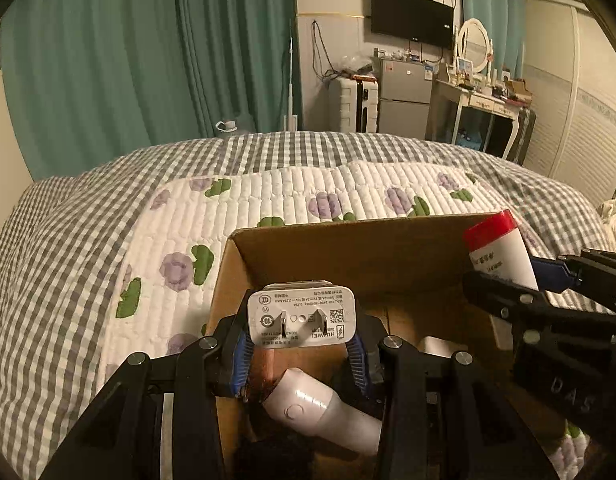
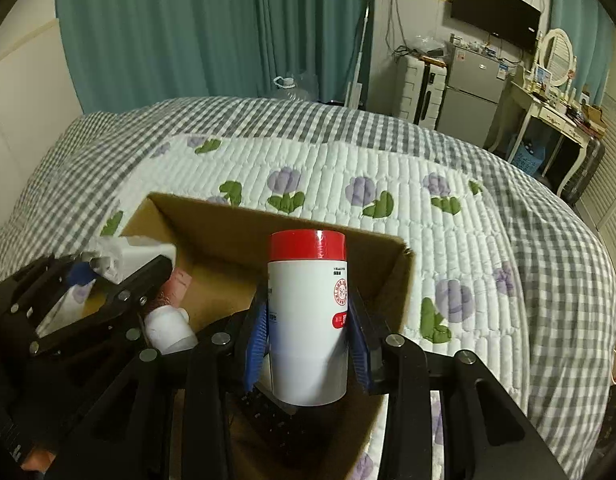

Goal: Organize rigid objects
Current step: 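Lower the white plug and red-capped bottle into the box and release both, then grasp the light-blue earbud case with the right gripper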

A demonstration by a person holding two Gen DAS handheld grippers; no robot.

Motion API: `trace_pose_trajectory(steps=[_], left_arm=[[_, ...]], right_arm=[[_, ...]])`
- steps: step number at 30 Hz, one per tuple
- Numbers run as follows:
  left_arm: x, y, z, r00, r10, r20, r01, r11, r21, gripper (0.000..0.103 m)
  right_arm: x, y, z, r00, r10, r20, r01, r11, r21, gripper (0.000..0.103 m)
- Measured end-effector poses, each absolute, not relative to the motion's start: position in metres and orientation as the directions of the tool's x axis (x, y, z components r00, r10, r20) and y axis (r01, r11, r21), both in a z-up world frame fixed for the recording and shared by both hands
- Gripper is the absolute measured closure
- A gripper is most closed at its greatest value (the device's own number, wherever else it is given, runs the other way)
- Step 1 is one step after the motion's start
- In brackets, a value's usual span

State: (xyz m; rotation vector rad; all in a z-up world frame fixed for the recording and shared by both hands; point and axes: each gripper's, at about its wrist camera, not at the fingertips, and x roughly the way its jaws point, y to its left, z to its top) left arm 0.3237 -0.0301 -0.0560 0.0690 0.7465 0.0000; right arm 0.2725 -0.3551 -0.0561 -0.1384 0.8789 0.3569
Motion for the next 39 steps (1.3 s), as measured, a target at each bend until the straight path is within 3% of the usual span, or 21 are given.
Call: trace_pose_trajectory(steps=[6,8,9,11,17,22,24,28,33,39], left_arm=[[0.326,-0.029,-0.058,0.727,0.017,-0.686,0.029,0.998,0.055,0.061],[0.325,-0.028,-0.056,0.723,0.007,-0.691,0.031,0.999,0.043,0.060],[0.323,-0.028,-0.053,0.721,0.004,-0.693,0.032,0.999,0.039,0.060],[0.319,-0.029,-0.049,0.717,0.003,-0.697,0.033,0.999,0.038,0.059],[0.280,-0.027,-0.006,0.773,0.009,-0.634,0.018,0.999,0.036,0.034],[0.233,-0.025,0.035,0.816,0.016,-0.578,0.023,0.998,0.059,0.027],[0.216,-0.024,0.047,0.827,0.022,-0.562,0.019,0.998,0.066,0.018],[0.179,-0.018,0.064,0.846,0.015,-0.533,0.024,0.998,0.066,0.016],[0.145,-0.005,0.062,0.846,0.032,-0.532,0.001,0.998,0.062,0.013],[0.136,0.014,0.024,0.818,0.084,-0.570,-0.048,0.996,0.078,0.012]], right_arm=[[0.275,-0.358,-0.060,0.593,0.264,-0.761,-0.355,0.934,0.047,0.067],[0.274,-0.362,-0.056,0.597,0.262,-0.758,-0.340,0.939,0.057,0.062],[0.272,-0.364,-0.052,0.606,0.262,-0.751,-0.335,0.941,0.058,0.055],[0.267,-0.368,-0.043,0.628,0.261,-0.733,-0.321,0.945,0.061,0.052],[0.239,-0.381,-0.006,0.676,0.243,-0.695,-0.293,0.955,0.049,0.048],[0.194,-0.391,0.032,0.728,0.208,-0.653,-0.277,0.961,-0.003,0.031],[0.174,-0.395,0.044,0.740,0.205,-0.641,-0.275,0.961,-0.009,0.026],[0.128,-0.399,0.065,0.762,0.200,-0.615,-0.276,0.961,-0.030,0.015],[0.086,-0.394,0.072,0.779,0.194,-0.597,-0.276,0.960,-0.049,0.009],[0.063,-0.379,0.042,0.770,0.208,-0.603,-0.302,0.952,-0.056,0.008]])
